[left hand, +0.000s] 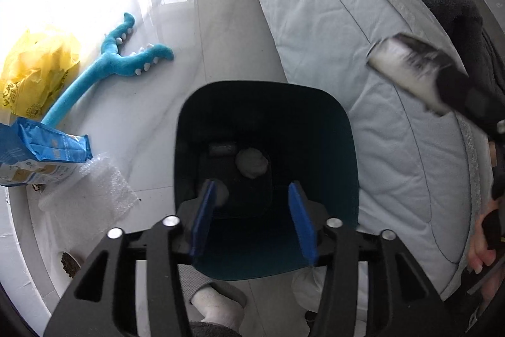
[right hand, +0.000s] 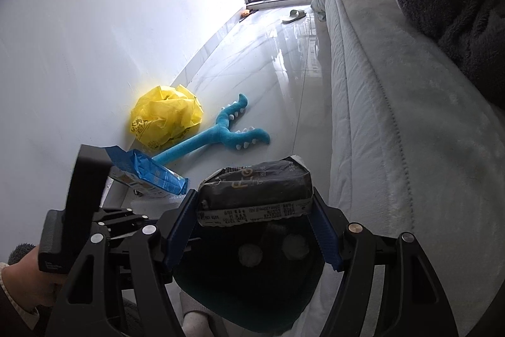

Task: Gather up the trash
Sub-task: 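Lower the snack packet over the bin and open the right gripper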

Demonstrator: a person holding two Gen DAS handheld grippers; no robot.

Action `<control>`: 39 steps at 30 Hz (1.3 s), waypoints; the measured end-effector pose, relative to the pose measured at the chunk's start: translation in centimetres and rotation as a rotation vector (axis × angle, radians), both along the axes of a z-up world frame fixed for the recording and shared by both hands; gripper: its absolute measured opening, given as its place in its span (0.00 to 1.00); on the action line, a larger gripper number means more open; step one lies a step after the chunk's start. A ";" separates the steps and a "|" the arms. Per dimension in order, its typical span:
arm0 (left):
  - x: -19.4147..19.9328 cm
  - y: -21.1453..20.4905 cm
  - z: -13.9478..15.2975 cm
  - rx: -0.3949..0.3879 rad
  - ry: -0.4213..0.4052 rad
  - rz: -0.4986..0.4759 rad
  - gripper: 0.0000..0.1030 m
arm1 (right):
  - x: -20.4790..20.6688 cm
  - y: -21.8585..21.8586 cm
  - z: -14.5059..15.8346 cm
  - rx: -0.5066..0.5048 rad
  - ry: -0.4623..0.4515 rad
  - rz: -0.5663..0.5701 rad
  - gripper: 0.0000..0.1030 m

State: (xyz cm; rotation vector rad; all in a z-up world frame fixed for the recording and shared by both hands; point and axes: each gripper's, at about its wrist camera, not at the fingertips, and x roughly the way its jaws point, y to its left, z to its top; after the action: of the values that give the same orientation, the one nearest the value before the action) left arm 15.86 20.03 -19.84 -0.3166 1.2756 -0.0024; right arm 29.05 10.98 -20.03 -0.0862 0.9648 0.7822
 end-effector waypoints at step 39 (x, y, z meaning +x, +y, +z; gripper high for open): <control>-4.2 4.7 14.8 0.181 -0.611 0.156 0.79 | -2.8 5.4 -11.0 -0.309 0.182 0.081 0.74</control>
State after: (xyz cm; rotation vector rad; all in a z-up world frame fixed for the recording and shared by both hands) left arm 11.68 24.76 -5.00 -0.2331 0.6375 0.1390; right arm 26.28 16.38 -31.04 -0.3287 1.2577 0.7184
